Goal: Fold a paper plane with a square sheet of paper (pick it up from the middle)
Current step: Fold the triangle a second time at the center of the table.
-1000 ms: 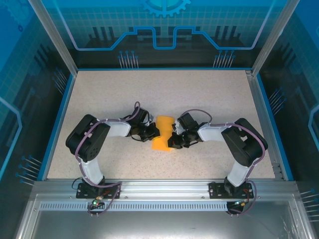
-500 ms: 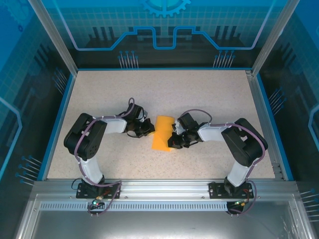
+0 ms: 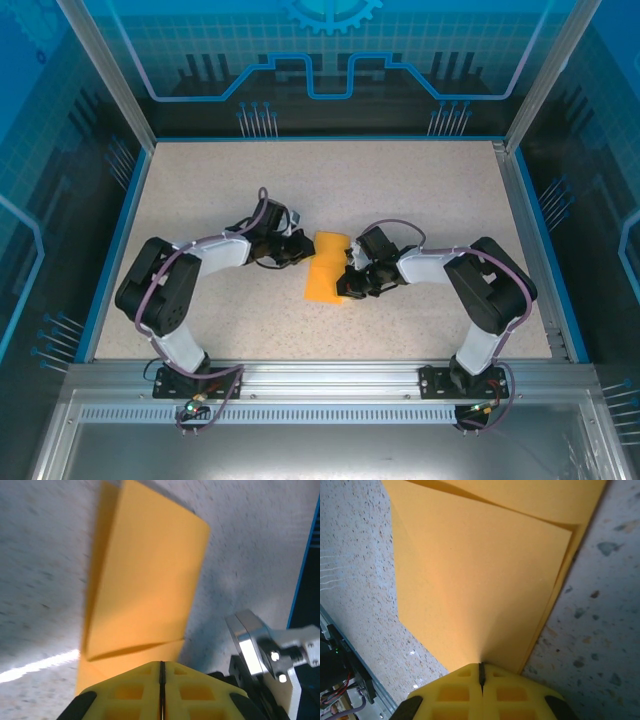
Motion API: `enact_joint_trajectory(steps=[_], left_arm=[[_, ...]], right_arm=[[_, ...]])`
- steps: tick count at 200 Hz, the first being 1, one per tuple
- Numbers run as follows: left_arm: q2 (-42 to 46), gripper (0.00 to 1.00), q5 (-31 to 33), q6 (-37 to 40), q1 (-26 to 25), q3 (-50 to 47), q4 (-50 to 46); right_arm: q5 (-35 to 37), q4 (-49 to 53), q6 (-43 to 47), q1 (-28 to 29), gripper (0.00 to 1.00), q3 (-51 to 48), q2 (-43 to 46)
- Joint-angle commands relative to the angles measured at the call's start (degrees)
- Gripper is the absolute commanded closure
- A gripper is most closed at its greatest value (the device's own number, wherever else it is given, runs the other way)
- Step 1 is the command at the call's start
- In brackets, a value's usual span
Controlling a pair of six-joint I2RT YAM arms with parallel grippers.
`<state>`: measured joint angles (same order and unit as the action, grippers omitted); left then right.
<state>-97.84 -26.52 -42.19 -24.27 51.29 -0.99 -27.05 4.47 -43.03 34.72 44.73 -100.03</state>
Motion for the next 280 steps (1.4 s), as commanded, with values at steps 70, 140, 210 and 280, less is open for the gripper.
enact_joint_trajectory(steps=[70,140,210,280], left_arm=[[-8.9,0.93,1.0,-1.1,-1.9,-0.4,0.6],[-9.0,0.93,2.4,-0.2,-1.9,-0.5,-1.9],[-8.5,0.94,3.0,-1.1,-1.9,-1.5,-1.4],[-8.7,0.96,5.1,-1.8,-1.8,-1.7,-2.1]], right_arm=[[0.6,5.3,-0.4,0.6,0.98,2.8,2.5],[1.2,4.2,-1.9,3.2,0.97,11.2,-4.3],[2.1,4.7,-1.5,3.3,0.95,10.9,-9.4],[-0.3,3.2,-1.2,2.9,0.91,1.6,-0.6]])
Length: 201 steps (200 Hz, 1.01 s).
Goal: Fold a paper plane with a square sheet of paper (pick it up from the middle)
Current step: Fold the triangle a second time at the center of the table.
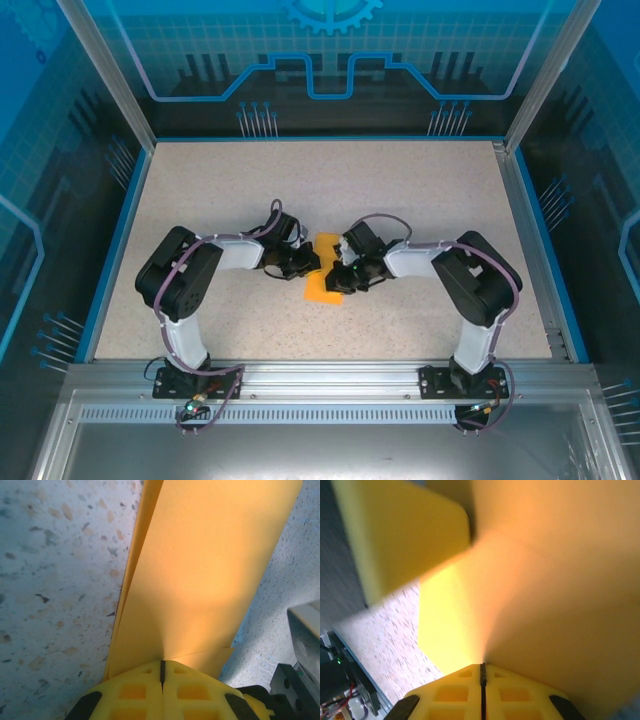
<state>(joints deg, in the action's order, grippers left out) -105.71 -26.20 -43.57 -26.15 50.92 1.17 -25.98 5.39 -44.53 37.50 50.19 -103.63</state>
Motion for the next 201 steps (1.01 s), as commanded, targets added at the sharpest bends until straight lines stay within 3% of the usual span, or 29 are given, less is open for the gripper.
enact_joint_trajectory(steps=[1,73,101,123,201], left_arm=[[-0.8,0.96,4.7,-0.4,0.1,-1.3,-4.3],[0.3,0.94,3.6,-0.3,0.1,-1.5,-3.8],[1.6,0.93,2.2,-0.8,-0.2,-1.5,-2.7],[2.4,0.92,1.7,-1.5,-0.3,-1.3,-2.2],[2.4,0.91,0.6,-1.6,-0.7,0.2,-2.2]], right_arm=[[-1.5,2.3,0.3,0.1,0.91,-4.0,3.1],[-1.3,1.0,-1.4,-2.4,0.89,-13.1,12.5],[2.1,1.8,-2.3,-4.8,0.81,-11.8,15.4],[4.4,1.8,-3.4,-6.5,0.72,-9.4,14.5],[1.1,-2.6,-6.0,-8.0,0.69,-2.5,4.5]])
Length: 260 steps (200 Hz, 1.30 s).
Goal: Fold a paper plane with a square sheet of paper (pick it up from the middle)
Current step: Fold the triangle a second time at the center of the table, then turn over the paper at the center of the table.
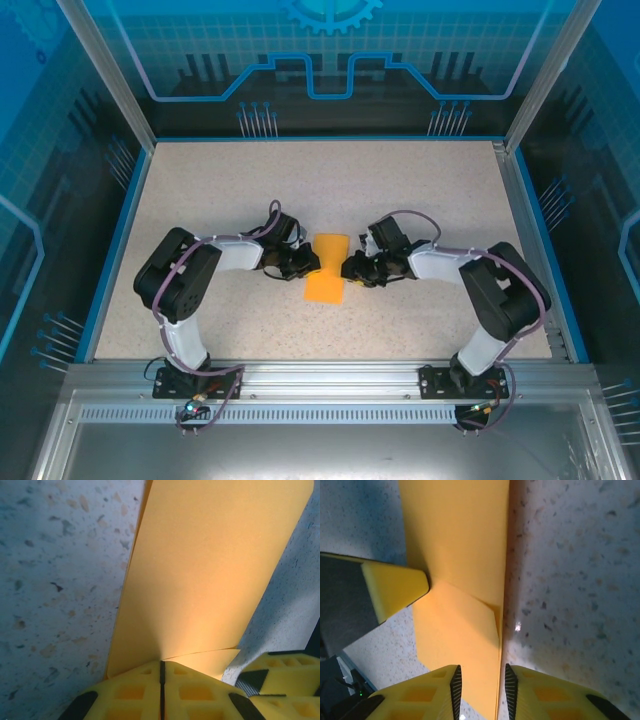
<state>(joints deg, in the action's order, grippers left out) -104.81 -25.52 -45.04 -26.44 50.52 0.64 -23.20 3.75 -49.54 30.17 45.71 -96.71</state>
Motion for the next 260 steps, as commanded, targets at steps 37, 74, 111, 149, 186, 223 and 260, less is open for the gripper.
enact_joint_trajectory(steps=[37,74,111,149,186,223,260], left_arm=[[1.4,0.90,-0.1,0.2,-0.5,1.0,-2.3],[1.4,0.90,-0.1,0.5,-0.5,1.2,-2.6],[1.4,0.90,0.0,0.5,-0.5,1.2,-2.7],[1.8,0.90,0.4,0.6,-0.4,1.2,-3.1],[2.6,0.90,0.3,0.1,-0.5,1.4,-3.0],[3.8,0.88,-0.1,-0.4,-0.5,1.6,-2.7],[7.5,0.86,3.7,-0.6,-0.5,0.5,-3.5]], right_arm=[[-2.8,-3.5,-1.7,-0.7,0.69,2.2,-4.9],[-3.4,-5.5,-3.0,-0.5,0.69,1.6,-6.1],[-4.0,-6.7,-3.7,-0.6,0.69,1.4,-6.3],[-5.1,-7.4,-3.3,-0.8,0.69,2.0,-6.1],[-5.4,-9.1,-2.5,-0.7,0.71,0.5,-6.6],[-6.5,-12.1,-1.6,-0.8,0.73,-1.3,-7.0],[-6.8,-12.8,0.1,-1.1,0.77,-2.0,-6.5]])
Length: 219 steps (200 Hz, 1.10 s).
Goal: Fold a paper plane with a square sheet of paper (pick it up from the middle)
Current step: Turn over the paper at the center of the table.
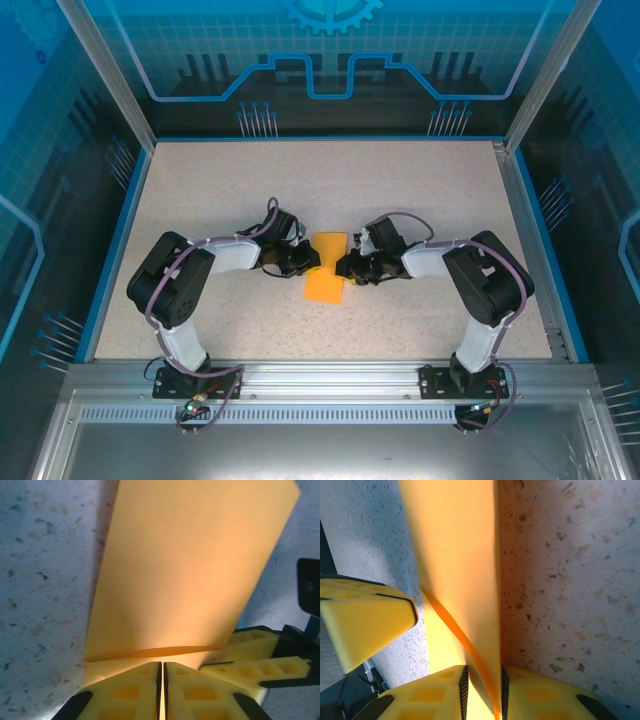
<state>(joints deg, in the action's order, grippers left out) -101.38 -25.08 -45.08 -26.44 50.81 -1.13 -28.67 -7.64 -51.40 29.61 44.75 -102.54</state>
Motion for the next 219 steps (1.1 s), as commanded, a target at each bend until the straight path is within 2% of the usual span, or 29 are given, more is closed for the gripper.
enact_joint_trajectory(steps=[1,62,114,133,155,169,199,219], left_arm=[[4.3,0.86,3.5,-0.5,-0.5,0.1,-1.8],[18.2,0.83,17.2,-1.3,-0.5,-6.6,-4.5],[33.2,0.75,30.3,-4.1,-0.4,-13.3,-7.4],[39.0,0.68,34.1,-4.9,-0.2,-15.7,-8.9],[44.1,0.56,38.7,-5.3,0.1,-16.7,-12.5],[46.2,0.52,40.6,-4.9,0.5,-17.2,-14.4],[48.7,0.40,42.3,-4.9,1.0,-18.5,-16.0],[49.1,0.38,42.1,-5.2,1.2,-18.7,-16.1]], right_arm=[[-1.3,-1.4,2.0,-0.5,0.78,-1.1,-0.6],[-1.6,-0.9,4.0,-0.7,0.91,-1.0,3.2],[5.8,18.0,12.7,-0.7,0.99,5.2,12.2],[14.2,30.9,18.0,0.1,0.99,10.9,15.6],[28.2,47.4,22.7,1.1,0.98,17.9,17.6],[35.7,55.7,24.8,2.3,0.97,21.8,18.0],[56.5,72.0,24.5,7.3,0.98,31.4,14.9],[64.1,78.5,22.4,10.7,0.98,35.7,11.7]])
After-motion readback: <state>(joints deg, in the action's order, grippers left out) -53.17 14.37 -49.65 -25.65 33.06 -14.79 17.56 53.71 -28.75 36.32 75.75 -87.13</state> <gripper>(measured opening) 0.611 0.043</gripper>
